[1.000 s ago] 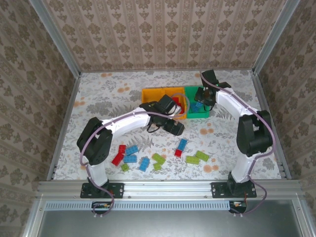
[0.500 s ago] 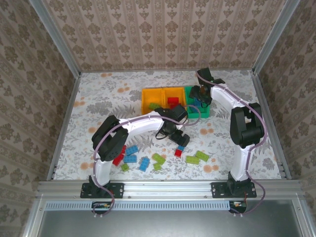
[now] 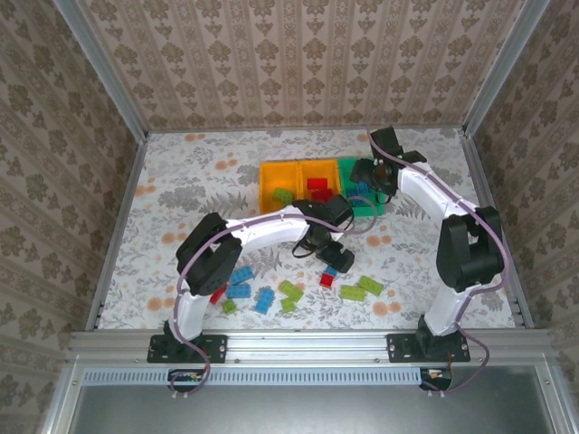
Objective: Sort the legos into containers by color
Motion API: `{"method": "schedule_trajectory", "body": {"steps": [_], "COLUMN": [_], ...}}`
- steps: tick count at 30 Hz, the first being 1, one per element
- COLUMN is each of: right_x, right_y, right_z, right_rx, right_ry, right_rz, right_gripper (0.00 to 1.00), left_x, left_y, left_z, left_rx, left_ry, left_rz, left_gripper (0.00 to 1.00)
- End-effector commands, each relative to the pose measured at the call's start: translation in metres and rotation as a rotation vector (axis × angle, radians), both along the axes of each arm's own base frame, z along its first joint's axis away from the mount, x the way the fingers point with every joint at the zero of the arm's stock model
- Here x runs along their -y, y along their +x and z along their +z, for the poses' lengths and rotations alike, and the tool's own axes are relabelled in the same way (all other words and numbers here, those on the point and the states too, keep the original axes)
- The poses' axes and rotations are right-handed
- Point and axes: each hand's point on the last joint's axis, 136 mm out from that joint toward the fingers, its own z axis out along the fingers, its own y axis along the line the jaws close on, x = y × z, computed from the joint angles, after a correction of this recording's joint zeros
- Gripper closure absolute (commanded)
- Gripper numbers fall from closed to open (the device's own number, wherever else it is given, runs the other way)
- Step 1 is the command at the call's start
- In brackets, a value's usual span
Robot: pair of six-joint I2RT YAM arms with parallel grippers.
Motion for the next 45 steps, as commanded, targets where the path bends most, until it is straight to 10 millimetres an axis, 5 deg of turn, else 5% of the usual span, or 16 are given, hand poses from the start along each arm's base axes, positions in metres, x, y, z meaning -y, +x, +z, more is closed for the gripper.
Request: {"method": "schedule_trajectory", "body": {"steps": [1, 7, 13, 28, 33, 45], "right_x": [0.013, 0.031, 0.049, 0.049, 0.043, 0.019], "right_y": [-0.011, -0.020, -0.022, -0.019, -0.009, -0.014], "right_z": [0.006, 0.006, -0.020, -0.050, -0.064, -0.078], "right_rx": [0.013, 0.024, -0.036, -0.062, -0.078, -0.069], "right_ry": [-0.022, -0.041, -0.073, -0.115, -0.128, -0.091], "right_rz": [-0.028, -0.066, -0.073, 0.032, 0.107, 0.227], "right_gripper": [0.20, 0.17, 0.20, 0.22, 0.44, 0.73], "left_x": [0.000, 0.002, 0.001, 0.003, -0.004, -0.008], "left_y": [-0.007, -0.004, -0.004, 0.006, 0.018, 0.049], "left_z": [-0.010, -0.015, -0.023, -0.024, -0.007, 0.061], "left_rx": [-0.034, -0.014, -0.010, -0.013, 0.013, 0.125], "left_ry": [0.044, 0.082, 0.107, 0.065, 0.010, -0.191], "left_rz": [0.004, -0.006, -0.012, 0.032, 0.084, 0.133], "left_gripper": [0.08, 0.15, 0.23, 0.59, 0.61, 0.60]}}
